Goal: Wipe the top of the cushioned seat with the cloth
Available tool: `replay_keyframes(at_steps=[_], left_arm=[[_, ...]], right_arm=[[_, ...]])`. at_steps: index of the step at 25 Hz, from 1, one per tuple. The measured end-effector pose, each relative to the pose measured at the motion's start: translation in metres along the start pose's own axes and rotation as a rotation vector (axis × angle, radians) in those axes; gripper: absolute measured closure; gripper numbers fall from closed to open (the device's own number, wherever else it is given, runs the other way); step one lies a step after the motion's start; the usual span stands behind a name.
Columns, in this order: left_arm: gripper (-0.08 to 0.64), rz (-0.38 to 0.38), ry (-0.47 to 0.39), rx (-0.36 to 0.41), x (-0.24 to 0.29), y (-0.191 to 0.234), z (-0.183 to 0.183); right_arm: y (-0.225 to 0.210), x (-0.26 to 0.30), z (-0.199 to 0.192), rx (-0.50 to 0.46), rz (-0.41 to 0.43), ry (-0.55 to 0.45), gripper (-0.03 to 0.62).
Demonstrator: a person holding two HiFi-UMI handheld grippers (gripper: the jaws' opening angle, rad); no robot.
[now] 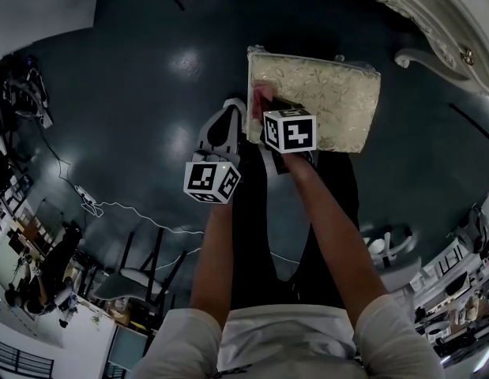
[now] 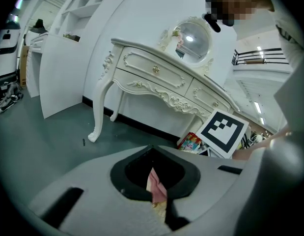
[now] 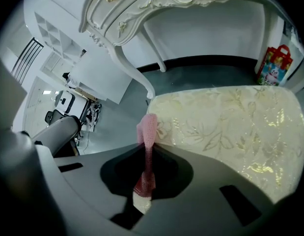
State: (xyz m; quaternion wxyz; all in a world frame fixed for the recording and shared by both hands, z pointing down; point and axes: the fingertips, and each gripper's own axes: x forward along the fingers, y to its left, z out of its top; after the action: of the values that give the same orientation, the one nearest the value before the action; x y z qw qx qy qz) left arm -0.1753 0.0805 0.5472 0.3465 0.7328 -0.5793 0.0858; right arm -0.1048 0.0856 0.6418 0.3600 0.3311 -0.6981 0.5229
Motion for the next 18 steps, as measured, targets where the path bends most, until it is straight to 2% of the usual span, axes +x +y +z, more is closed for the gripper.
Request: replay_keyframes(at_steps=[7,18], left_arm=[[0.546,-0.040,0.006,0.021,0.018,-0.040,0.003],[0.546,-0.102,0.047,0.046,0.049,-0.090,-0.014]], right_arm=[[-0.036,-0.030,-0.004,0.026,-0.022,-0.021,0.568],[-0.094,-0.059,-0.011,0.080,-0.058,-0.044,0.568]])
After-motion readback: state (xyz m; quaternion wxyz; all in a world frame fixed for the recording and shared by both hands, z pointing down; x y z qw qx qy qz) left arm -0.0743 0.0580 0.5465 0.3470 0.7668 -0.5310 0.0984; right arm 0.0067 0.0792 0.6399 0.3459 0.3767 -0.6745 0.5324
